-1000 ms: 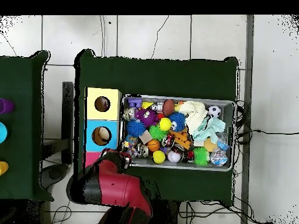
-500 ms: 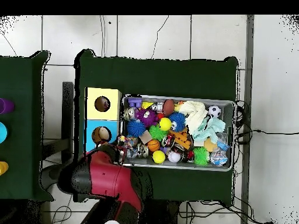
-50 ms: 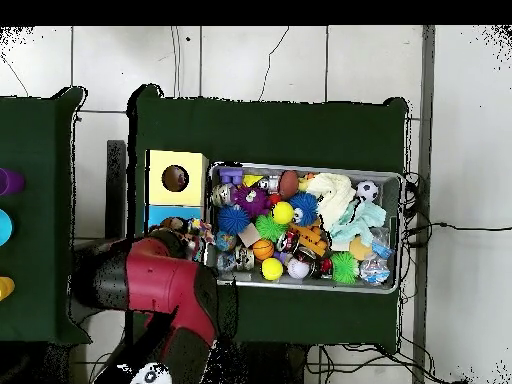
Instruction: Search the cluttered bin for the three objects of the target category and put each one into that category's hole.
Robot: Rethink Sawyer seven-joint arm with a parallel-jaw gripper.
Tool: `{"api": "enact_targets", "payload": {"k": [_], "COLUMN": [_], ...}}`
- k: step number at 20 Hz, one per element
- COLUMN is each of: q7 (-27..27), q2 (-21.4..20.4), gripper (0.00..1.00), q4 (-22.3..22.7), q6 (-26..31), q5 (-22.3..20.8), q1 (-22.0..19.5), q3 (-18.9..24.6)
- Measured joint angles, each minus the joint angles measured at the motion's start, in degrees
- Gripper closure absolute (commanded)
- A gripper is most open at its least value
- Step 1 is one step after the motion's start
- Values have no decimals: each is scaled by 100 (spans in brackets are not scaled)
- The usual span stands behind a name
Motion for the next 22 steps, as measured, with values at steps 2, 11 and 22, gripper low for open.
{"api": "enact_targets", "payload": {"k": [2,11,22], "q7": [51,323,725], "q2": [107,502,838], "gripper": [100,100,100], "q4": [-239,-1119,-1659], "q6": [183,625,631], "q5": [27,129,310], "q1": [56,135,212], "q3": [-74,-343,-469]}}
